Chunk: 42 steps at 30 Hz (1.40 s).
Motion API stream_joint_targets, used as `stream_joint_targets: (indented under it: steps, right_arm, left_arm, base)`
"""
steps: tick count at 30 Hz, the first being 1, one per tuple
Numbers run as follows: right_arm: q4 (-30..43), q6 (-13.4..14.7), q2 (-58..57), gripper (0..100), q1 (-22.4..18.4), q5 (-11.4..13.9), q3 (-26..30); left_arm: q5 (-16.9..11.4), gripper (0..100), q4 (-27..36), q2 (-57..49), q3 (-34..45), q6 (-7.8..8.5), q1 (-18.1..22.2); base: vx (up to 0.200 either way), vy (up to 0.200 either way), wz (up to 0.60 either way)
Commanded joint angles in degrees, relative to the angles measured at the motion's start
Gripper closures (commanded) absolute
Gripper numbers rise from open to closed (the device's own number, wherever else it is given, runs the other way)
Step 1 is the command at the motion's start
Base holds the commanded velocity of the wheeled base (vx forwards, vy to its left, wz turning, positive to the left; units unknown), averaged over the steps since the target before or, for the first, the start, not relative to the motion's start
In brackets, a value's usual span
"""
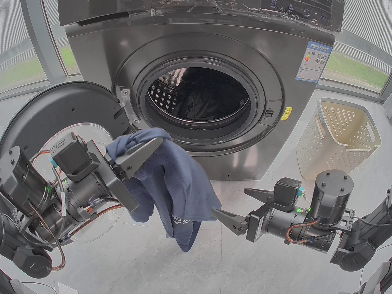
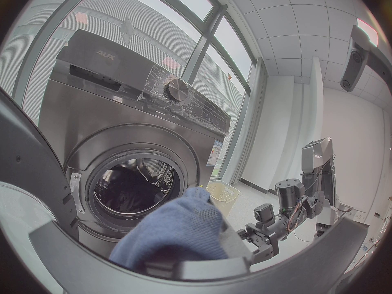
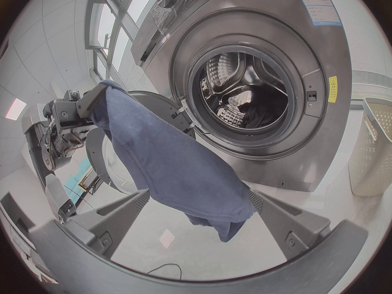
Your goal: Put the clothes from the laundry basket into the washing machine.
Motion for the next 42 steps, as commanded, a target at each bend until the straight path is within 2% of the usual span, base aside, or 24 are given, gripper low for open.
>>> stream_joint_targets:
  steps: [1,5,12,15,24,26,29,36,38,42]
  right_arm:
    - [0.0,-0.5,2.4,0,0.5,0.0,-0.1]
    - [-1.2,-1.2,3.4,0,1.4,0.0,0.8]
    - [-4.4,-1.9,7.9,0,7.2,0.0,1.8]
    - [-7.5,-2.8,10.4,0,9.3,0.1,1.0]
    - [-11.2,-3.4,15.0,0,12.6,1.0,-5.6]
    - [-13.2,-3.4,17.6,0,14.0,1.9,-8.4]
    - [-14.8,-3.3,20.6,0,15.3,2.1,-11.3]
    - [-14.7,-3.6,25.8,0,13.7,2.2,-18.0]
    - [-14.0,-3.9,28.2,0,12.8,2.6,-21.6]
    - [-13.9,-7.5,32.2,0,9.5,2.6,-24.6]
  left_arm:
    - [0.1,100,0.0,0.1,-0.7,-0.06,0.1]
    - [0.9,100,0.0,0.3,-2.1,-0.06,0.2]
    - [1.1,100,0.0,0.8,-3.7,-0.15,0.1]
    - [1.1,100,0.0,1.7,-3.8,-0.67,0.1]
    - [3.3,100,0.0,4.8,-4.7,-0.94,0.4]
    - [4.8,100,0.0,5.4,-5.0,-1.2,0.6]
    - [5.8,100,0.0,5.7,-5.7,-1.29,0.6]
    - [7.1,100,-0.1,5.9,-6.9,-1.29,0.5]
    - [7.2,100,-0.6,5.5,-7.1,-1.29,0.2]
    - [7.6,100,-1.7,5.2,-6.9,-1.29,-0.3]
  base:
    - [0.0,0.0,0.0]
    - [0.0,0.0,0.0]
    - [0.0,0.0,0.0]
    - [0.0,0.0,0.0]
    - [0.0,0.0,0.0]
    - [0.0,0.0,0.0]
    - [0.0,0.0,0.0]
    - [0.0,0.0,0.0]
    - [0.0,0.0,0.0]
    - [0.0,0.0,0.0]
